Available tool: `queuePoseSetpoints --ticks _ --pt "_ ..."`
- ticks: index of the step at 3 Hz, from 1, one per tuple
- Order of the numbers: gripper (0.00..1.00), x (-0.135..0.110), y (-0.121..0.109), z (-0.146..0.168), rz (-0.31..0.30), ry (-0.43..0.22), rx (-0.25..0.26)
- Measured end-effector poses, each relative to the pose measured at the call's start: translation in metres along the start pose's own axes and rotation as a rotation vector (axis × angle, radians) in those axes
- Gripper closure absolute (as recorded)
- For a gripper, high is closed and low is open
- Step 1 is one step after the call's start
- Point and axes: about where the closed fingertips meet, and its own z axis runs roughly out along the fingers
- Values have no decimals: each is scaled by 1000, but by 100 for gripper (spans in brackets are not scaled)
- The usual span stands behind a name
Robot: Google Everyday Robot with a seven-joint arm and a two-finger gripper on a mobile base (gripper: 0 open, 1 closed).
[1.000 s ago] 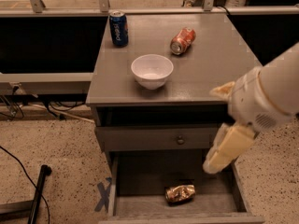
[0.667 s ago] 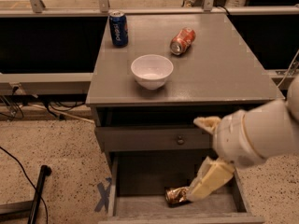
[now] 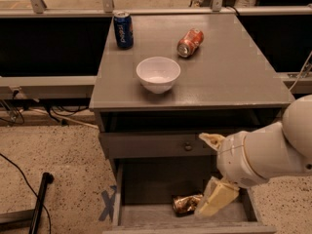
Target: Pick orange can from middle drawer and place on counter
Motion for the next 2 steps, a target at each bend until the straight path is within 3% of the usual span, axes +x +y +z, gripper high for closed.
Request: queuePoseSetpoints --ticks 1,2 --pt "0 37 -2 22 -151 111 23" --pt "0 40 -3 22 -204 128 29"
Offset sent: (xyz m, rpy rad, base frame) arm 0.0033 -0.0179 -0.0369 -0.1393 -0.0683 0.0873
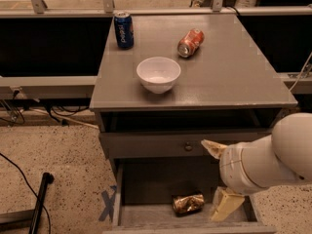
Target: Pick orange can from middle drawer and place on counter
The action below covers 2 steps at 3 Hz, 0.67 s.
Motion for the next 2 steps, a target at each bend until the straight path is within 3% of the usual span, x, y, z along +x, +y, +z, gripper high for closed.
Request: queuePoseSetpoints --ticks 1,2 --pt "0 1 -1 3 -5 -2 -12" --pt "0 4 -1 38 -45 3 -54"
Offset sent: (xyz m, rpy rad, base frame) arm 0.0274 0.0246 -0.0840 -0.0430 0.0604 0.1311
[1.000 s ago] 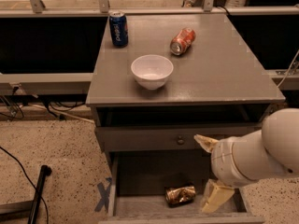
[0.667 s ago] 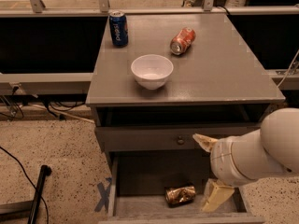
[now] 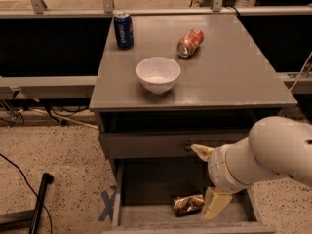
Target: Pick orange can from middle drawer and place on counter
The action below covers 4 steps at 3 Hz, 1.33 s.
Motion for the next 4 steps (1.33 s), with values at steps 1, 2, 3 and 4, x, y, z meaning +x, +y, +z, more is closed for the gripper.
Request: queuePoseSetpoints --ticks 1,2,3,4 --pt "0 6 9 54 -29 -17 -31" --pt "26 13 14 102 -73 -28 -8" --pt "31 18 15 121 -86 -37 10" --pt "38 15 13 140 -120 -35 6"
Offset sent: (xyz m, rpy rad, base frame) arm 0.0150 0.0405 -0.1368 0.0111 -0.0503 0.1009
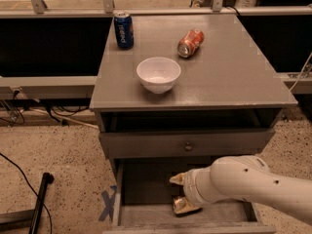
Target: Pick orange can from middle drawer and place on counter
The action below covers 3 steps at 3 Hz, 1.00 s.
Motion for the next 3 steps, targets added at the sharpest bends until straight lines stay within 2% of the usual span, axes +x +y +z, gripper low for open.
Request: queuePoseSetpoints --ticks 1,2,3 --pt "49 10 -4 19 -11 13 -19" --pt "30 9 -4 19 -14 13 -21" --pt "7 9 -3 19 -16 13 -22"
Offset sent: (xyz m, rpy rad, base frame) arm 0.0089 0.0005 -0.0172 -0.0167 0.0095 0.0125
